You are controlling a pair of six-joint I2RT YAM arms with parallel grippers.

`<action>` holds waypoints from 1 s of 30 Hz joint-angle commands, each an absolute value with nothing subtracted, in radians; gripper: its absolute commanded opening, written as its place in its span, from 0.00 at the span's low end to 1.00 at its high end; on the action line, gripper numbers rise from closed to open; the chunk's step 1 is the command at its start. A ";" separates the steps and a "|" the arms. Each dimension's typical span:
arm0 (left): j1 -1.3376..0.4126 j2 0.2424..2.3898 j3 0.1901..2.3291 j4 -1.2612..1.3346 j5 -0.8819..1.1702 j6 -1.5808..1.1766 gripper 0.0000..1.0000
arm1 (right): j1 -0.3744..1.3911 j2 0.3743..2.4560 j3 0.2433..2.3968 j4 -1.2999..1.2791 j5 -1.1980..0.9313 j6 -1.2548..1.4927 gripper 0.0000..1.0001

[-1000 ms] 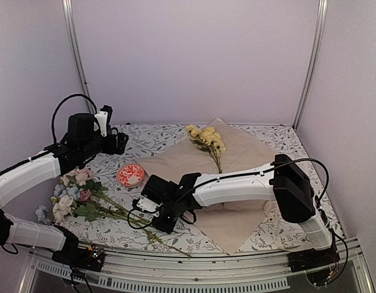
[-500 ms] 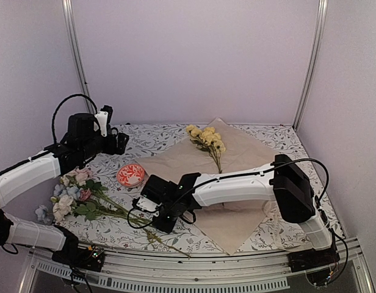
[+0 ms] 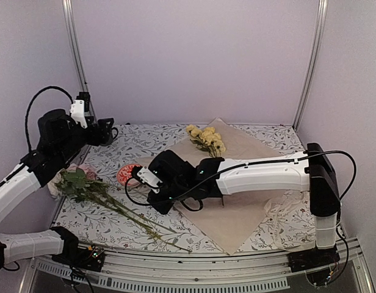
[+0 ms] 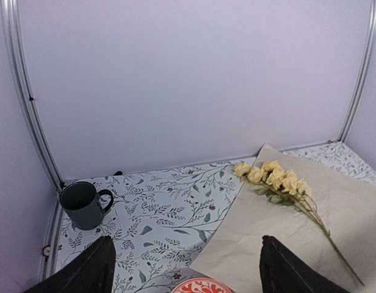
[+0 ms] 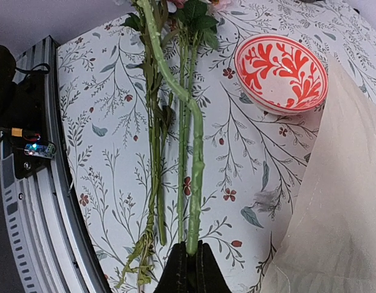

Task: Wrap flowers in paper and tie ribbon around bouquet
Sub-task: Pick up the fake flower from the corner of the board, then place the fake flower on the flattened wrapping paper.

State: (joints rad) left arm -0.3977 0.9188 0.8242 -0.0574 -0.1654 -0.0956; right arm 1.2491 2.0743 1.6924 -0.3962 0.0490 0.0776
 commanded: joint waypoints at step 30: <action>-0.488 0.887 0.897 -0.153 -0.111 -0.142 0.84 | 0.755 1.467 0.913 0.083 0.154 0.767 0.00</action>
